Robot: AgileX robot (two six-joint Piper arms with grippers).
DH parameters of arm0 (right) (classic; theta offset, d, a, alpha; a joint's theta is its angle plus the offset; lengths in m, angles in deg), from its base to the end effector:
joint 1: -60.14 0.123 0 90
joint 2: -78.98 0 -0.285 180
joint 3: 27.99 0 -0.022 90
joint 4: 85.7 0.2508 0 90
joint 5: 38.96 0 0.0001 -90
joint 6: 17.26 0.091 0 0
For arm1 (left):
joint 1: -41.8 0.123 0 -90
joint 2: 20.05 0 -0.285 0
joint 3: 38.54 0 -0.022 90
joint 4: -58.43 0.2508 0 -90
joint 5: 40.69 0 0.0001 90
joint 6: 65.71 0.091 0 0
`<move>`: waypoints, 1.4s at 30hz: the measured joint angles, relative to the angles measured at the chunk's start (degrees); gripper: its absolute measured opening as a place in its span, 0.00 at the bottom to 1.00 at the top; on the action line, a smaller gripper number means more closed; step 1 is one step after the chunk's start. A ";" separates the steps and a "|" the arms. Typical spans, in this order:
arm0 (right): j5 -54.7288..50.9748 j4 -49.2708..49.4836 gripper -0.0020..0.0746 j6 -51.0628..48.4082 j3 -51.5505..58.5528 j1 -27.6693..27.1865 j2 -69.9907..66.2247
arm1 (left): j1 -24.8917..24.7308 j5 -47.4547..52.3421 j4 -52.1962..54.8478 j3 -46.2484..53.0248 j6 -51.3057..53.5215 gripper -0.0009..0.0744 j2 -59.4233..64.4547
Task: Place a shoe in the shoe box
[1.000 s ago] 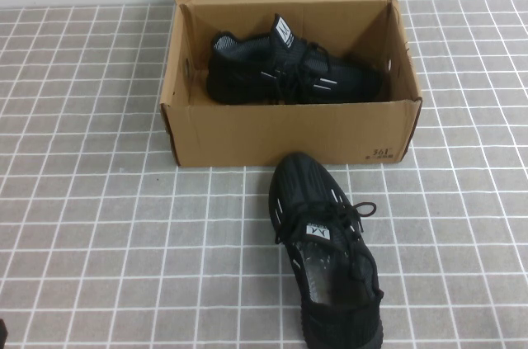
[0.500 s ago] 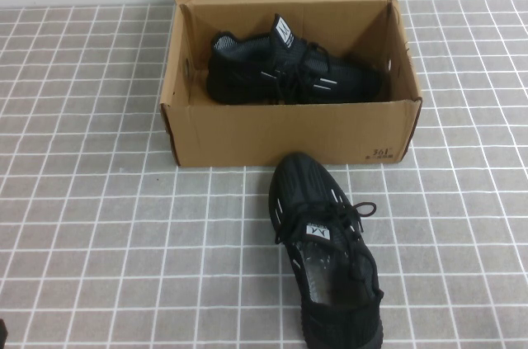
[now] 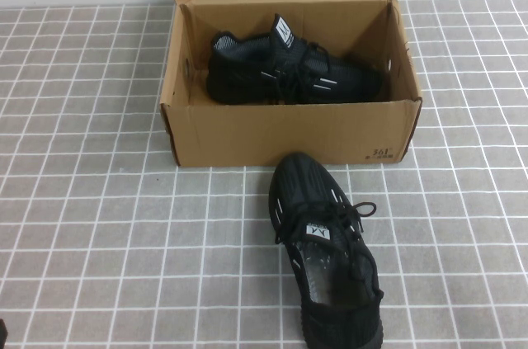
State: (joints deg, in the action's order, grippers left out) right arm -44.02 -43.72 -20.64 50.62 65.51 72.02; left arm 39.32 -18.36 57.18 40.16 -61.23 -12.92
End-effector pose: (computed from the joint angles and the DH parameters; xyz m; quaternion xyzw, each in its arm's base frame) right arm 0.0555 0.0107 0.1998 0.1802 0.6795 0.2847 0.6517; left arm 0.0521 -0.0030 0.1701 0.0434 0.8086 0.0010 0.5867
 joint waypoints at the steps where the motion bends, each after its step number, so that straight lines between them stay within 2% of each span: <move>1: 1.26 1.75 0.01 0.00 0.00 0.00 0.00 | 0.00 0.00 0.00 0.00 0.00 0.01 0.00; 7: 4.32 7.03 0.00 -0.96 0.00 0.00 0.00 | 0.00 0.00 0.00 0.00 0.00 0.01 0.00; 13: -9.50 7.26 0.01 -4.07 -6.66 0.00 -1.59 | 0.00 0.00 0.00 0.00 0.00 0.01 0.00; 23: -44.50 -5.03 0.01 -6.38 -34.67 0.00 -36.63 | 0.00 0.00 0.00 0.00 0.00 0.01 0.00; 30: -52.90 -10.67 0.01 -8.83 -49.96 0.32 -58.07 | 0.00 0.00 0.00 0.00 0.00 0.01 0.00; 34: -52.99 -15.23 0.01 -7.48 -56.83 5.94 -67.22 | 0.00 0.00 0.00 0.00 0.00 0.01 0.00; 42: -53.75 -23.54 0.01 -8.36 -69.22 26.44 -81.64 | 0.00 0.00 0.00 0.00 0.00 0.01 0.00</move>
State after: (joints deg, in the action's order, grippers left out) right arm -97.77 -67.26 -29.00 -18.59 91.95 -9.62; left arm 39.32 -18.36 57.18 40.16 -61.23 -12.92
